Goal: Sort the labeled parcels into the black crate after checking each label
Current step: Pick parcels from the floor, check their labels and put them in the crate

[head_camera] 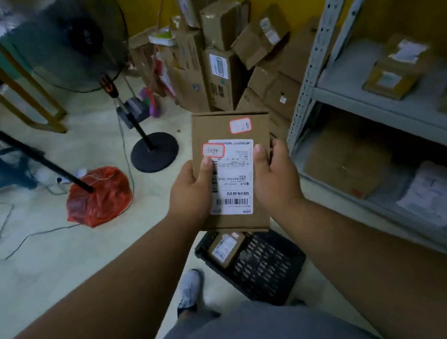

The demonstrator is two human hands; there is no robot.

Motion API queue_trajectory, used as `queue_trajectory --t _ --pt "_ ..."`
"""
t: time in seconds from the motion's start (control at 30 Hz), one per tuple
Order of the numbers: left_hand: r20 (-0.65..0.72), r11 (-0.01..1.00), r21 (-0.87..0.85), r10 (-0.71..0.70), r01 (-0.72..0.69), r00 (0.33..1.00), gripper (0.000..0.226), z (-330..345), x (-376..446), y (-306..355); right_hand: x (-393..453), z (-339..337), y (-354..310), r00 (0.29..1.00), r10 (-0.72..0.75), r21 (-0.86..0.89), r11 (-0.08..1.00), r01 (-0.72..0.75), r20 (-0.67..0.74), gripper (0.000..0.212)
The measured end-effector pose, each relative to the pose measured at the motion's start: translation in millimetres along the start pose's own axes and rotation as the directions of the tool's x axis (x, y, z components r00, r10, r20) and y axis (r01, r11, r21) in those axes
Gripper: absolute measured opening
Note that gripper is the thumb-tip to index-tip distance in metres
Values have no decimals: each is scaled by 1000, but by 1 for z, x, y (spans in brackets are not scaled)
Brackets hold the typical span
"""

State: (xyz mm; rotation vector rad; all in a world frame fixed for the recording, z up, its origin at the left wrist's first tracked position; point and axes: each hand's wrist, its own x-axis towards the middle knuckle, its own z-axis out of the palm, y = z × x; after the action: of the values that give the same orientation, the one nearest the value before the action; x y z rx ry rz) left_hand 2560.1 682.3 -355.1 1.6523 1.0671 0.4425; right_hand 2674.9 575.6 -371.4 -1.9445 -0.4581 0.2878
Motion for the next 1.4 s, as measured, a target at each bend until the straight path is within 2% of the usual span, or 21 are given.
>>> queue_trajectory --t 0.1,0.17,0.23,0.33,0.47,0.53,0.63,0.7,0.8,0.87,0.97,1.07,1.17,1.27,1.4 --pt "209 998 63 13 -27 978 43 2 53 -7 9 18 10 982 96 -75 991 -109 -164 39" --pt "391 989 128 12 -67 920 43 3 87 -12 9 34 17 938 178 -86 973 -212 -298 31" --pt "515 978 174 13 -119 857 37 1 115 -15 6 53 17 883 249 -71 951 -300 -397 21" --pt "591 961 186 57 -205 805 37 -2 150 -14 10 75 9 846 274 -88 933 -350 -457 27" --pt "696 930 180 109 -319 710 38 0 156 -21 -3 85 17 788 337 -148 871 -469 -516 30" --pt "703 911 182 142 -370 697 43 6 156 -33 -6 93 27 748 369 -137 845 -517 -551 27" --pt "682 919 212 104 -332 724 54 27 165 -64 6 107 55 735 393 -136 828 -544 -552 27" --pt "671 930 237 53 -282 740 51 40 175 -94 10 124 85 736 438 -123 813 -570 -516 27" --pt "693 900 303 19 -315 720 51 65 194 -151 6 158 139 691 518 -30 789 -613 -503 17" --pt "682 880 352 -9 -318 731 53 87 210 -193 9 184 179 638 563 96 784 -613 -526 14" --pt "586 829 472 -40 -301 809 52 115 233 -275 17 234 249 604 629 178 750 -637 -489 26" --pt "576 777 575 -164 -255 801 49 132 233 -372 1 284 326 530 713 183 659 -729 -458 41" --pt "556 736 627 -195 -255 808 49 148 242 -450 -13 321 396 494 754 191 612 -767 -434 35" --pt "612 709 628 -195 -321 767 51 166 257 -508 -9 349 454 493 774 168 590 -790 -398 38" --pt "720 615 636 -254 -466 646 79 179 264 -564 -9 382 513 465 821 214 545 -811 -331 36"
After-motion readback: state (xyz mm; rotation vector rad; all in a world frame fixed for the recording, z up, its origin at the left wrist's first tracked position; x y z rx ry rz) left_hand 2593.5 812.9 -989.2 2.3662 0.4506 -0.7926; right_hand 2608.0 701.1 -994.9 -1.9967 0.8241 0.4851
